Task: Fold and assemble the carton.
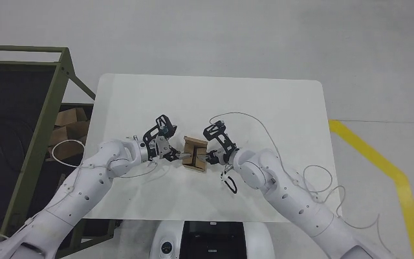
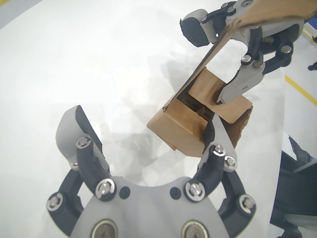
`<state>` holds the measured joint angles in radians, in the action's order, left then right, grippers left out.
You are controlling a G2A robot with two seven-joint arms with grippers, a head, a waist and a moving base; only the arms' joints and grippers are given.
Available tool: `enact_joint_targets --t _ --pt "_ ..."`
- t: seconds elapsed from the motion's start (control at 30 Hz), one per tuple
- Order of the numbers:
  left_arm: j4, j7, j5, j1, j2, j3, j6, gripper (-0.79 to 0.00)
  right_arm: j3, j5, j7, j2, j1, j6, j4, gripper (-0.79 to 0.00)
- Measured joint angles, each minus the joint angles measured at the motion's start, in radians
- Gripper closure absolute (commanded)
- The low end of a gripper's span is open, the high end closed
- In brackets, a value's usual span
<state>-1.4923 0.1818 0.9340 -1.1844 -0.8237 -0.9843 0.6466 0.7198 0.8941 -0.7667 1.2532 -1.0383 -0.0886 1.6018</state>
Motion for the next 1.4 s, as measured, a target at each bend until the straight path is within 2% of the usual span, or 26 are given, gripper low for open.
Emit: enact_joint_targets --t 0.6,0.93,1.13,1.4 --pt "-0.017 -0.003 0.021 -0.022 -0.013 -0.027 -0.004 -0.785 0.002 0.020 -0.021 0.021 0.000 0.005 -0.009 -0.785" --pt "-0.029 -0.030 0.013 -0.064 -0.001 -0.119 -0.016 -0.785 0.018 0.031 -0.017 0.026 -0.013 0.015 -0.009 -0.785" --pt "-0.049 -0.021 -0.022 -0.087 0.001 -0.168 -0.071 -0.785 0.028 0.033 -0.013 0.029 -0.019 0.029 0.004 -0.785" --pt "-0.063 0.039 -0.048 -0.042 -0.020 -0.140 -0.128 -0.785 0.053 0.049 -0.013 0.021 -0.059 0.077 0.065 -0.785"
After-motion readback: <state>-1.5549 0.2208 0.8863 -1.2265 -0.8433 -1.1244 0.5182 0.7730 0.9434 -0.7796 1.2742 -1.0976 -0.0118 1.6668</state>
